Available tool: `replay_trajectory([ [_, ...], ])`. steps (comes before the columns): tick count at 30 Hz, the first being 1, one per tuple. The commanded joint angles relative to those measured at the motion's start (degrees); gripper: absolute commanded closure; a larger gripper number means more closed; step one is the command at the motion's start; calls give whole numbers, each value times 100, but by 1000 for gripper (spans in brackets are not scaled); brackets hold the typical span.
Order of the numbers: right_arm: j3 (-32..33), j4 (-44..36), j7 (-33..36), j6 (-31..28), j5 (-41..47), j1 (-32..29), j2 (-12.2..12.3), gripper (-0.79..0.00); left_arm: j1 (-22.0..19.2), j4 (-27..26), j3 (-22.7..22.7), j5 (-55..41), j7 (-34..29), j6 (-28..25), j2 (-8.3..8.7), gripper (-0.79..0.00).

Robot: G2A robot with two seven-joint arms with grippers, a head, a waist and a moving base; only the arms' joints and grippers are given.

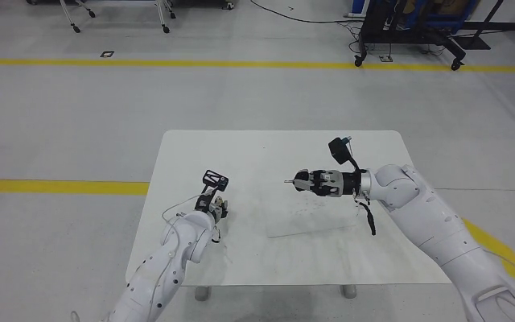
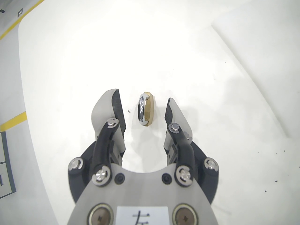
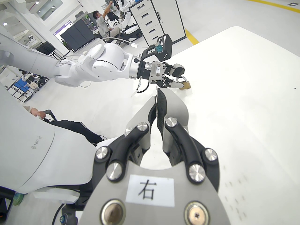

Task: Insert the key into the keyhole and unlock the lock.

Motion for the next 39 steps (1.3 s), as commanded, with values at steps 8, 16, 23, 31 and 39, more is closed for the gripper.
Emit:
replay_trajectory([
  [8, 0, 0, 0, 0, 0, 0, 0, 0, -61, 76, 6, 139, -175, 8, -40, 0],
  [16, 0, 0, 0, 0, 0, 0, 0, 0, -124, 173, 0, 265, -218, 91, -84, 0],
  [23, 0, 0, 0, 0, 0, 0, 0, 0, -60, 81, -128, -38, 85, -186, -97, 0],
  [31, 0, 0, 0, 0, 0, 0, 0, 0, -52, 59, -139, -59, 140, -210, -97, 0],
  [39, 0, 0, 0, 0, 0, 0, 0, 0, -169, 326, -721, -1915, 313, -1248, -83, 0],
])
